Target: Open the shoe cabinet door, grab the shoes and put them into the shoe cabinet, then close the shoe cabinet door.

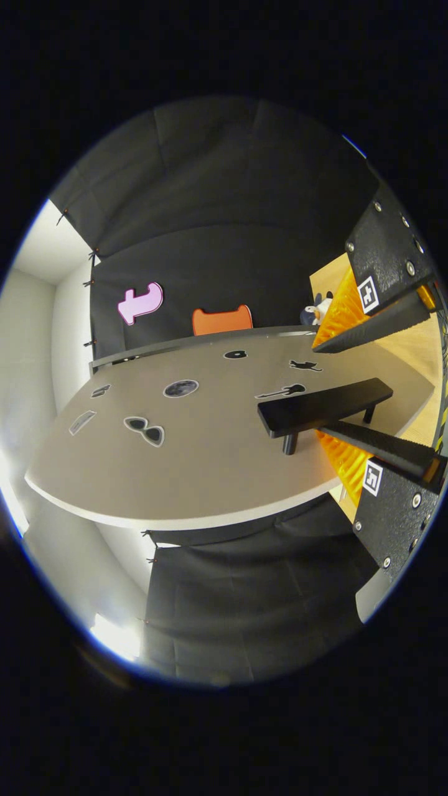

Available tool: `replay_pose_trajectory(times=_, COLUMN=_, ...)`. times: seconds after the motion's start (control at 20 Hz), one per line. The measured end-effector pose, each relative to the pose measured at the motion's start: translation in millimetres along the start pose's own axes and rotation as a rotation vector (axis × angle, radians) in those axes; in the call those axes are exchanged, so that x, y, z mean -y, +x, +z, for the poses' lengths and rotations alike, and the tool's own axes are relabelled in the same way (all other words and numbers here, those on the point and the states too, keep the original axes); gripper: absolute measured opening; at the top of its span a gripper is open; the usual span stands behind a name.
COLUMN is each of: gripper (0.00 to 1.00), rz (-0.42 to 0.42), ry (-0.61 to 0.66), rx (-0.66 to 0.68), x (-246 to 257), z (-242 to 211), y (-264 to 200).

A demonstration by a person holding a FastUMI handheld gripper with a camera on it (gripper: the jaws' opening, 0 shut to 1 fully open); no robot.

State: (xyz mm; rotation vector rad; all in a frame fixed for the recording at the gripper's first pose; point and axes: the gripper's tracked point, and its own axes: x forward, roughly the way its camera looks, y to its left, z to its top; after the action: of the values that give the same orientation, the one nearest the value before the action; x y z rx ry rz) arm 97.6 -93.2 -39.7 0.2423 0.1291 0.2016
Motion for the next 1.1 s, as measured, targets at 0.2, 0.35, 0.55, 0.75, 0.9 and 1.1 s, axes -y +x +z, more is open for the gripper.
replay_pose_trajectory(times=0.2, gripper=0.72, rz=0.015, ry=0.008, rx=0.003, x=-2.4, z=-1.7, y=2.8)
replay_pose_trajectory(times=0.35, gripper=0.72, rz=0.036, ry=-0.006, rx=0.009, x=-8.3, z=0.7, y=4.7)
replay_pose_trajectory(times=0.55, gripper=0.72, rz=0.075, ry=-0.037, rx=0.017, x=-10.5, z=1.2, y=6.4)
replay_pose_trajectory(times=0.75, gripper=0.72, rz=0.133, ry=-0.028, rx=0.006, x=-20.5, z=-1.1, y=12.3)
replay_pose_trajectory(times=0.9, gripper=0.72, rz=0.163, ry=-0.049, rx=0.015, x=-30.0, z=-0.3, y=18.5)
replay_pose_trajectory(times=1.1, gripper=0.72, rz=0.162, ry=-0.101, rx=0.015, x=-59.7, z=0.8, y=24.2)
